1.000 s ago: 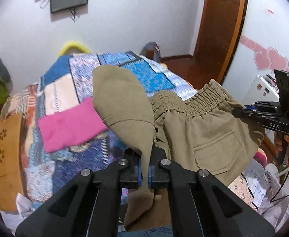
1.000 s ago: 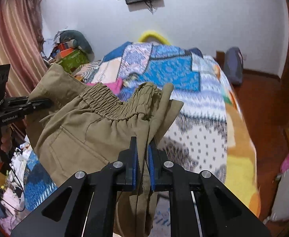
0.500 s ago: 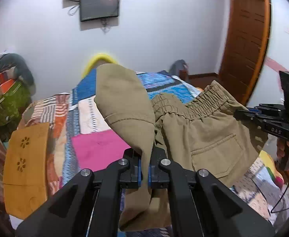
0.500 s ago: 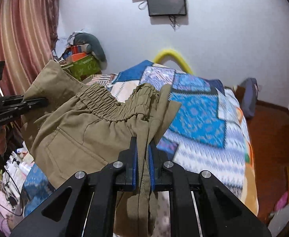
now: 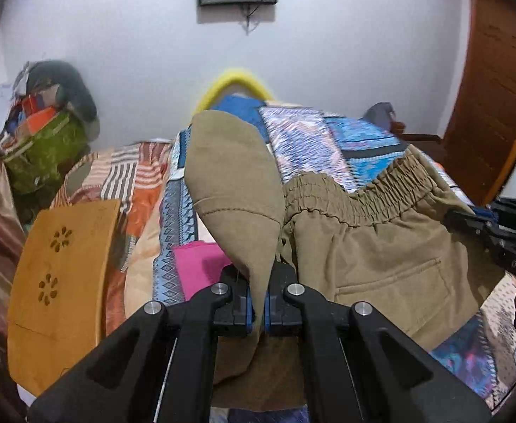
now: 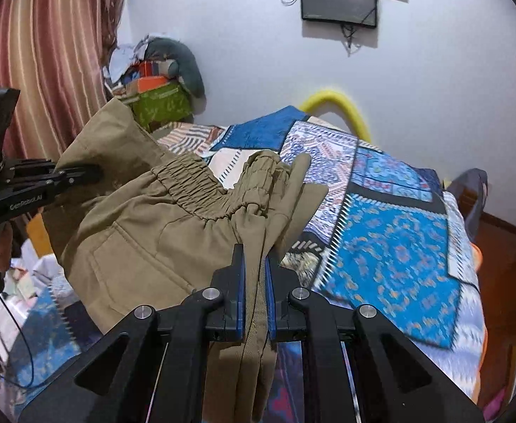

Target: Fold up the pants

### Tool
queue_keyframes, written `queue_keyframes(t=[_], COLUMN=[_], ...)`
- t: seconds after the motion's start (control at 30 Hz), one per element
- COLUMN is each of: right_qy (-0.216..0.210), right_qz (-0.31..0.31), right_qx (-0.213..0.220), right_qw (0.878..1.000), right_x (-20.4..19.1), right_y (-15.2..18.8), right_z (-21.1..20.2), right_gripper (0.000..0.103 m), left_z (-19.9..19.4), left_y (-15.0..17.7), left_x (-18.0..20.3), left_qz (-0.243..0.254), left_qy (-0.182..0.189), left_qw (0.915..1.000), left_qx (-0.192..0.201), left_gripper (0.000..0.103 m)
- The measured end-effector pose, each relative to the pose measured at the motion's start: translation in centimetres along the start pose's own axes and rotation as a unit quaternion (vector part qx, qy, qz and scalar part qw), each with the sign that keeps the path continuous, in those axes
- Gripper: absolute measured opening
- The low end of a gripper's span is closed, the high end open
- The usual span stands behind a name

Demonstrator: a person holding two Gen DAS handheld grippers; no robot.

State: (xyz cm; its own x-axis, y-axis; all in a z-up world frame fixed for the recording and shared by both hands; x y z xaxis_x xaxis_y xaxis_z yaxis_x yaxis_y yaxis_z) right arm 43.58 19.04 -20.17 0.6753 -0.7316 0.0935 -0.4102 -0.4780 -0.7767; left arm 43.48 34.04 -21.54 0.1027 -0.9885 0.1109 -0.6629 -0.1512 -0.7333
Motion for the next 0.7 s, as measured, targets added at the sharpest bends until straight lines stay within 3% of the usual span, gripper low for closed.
queue_keyframes(t=[0.17,0.37,0.57,0.7], right_qy=[0.004,0.010,0.023,0.027], right_qz=[0.013,0.001,-0.010,-0.009], right_qx=[-0.030,-0.110,-0.137,-0.152], right_qw=[0.999,0.994,0.990,0.988], right_x=[-0.8,-0.9,-0.6,-0.2], right_y=[1.1,3.9,5.0,5.6], right_z=[5.1,10.0,10.7,11.1], right_gripper=[0.008,0.008,0.014,0.023], left_z=[5.4,11.4,13.0,12.6], left_y=[1.5,6.9,10.4,11.9], left_x=[-3.0,-6.0,-8.6,-10.3], left_qz=[-0.015,-0.006,-0.049,-0.061], left_qy=[-0.013,-0.046,-0.043,-0.059], left_qw=[0.9994,0.9915,0.9855,0.9819], left_qx=[-0.030,-0.122,-0.157,-0.170], left_gripper=[0.003,0.007,0.023,0.027])
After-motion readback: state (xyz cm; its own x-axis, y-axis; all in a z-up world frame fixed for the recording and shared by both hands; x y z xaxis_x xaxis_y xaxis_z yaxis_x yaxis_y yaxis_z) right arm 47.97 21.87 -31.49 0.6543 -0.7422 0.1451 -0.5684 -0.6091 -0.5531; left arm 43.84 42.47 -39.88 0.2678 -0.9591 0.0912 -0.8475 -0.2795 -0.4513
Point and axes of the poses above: each gripper's, at about its wrist camera, not at the fingertips, and z roughly the way its jaws point, x to its right, y to its underside, the point moved 7 cm from there along z, roughly the way its jaws point, and after that the axes turned 9 degrees about y, right-handed, at the moved point
